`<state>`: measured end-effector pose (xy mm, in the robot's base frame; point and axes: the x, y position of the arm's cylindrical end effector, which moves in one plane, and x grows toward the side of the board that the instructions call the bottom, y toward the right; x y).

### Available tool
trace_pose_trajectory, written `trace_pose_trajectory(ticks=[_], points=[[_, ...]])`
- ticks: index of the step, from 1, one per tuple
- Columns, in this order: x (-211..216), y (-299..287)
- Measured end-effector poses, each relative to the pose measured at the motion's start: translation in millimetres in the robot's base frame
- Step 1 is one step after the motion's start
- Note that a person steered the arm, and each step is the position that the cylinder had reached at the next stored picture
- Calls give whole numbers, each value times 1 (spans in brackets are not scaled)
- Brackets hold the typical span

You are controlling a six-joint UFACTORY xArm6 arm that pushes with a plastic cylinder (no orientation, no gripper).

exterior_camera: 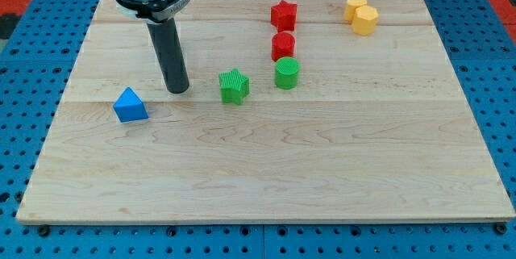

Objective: Slide the green star to the bottom of the green circle

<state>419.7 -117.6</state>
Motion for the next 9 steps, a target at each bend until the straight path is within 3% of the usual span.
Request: trace_pose_trajectory(ticks=[1,3,5,6,9], points=[[0,18],[47,37],[-14,35],[-21,35],[21,113]])
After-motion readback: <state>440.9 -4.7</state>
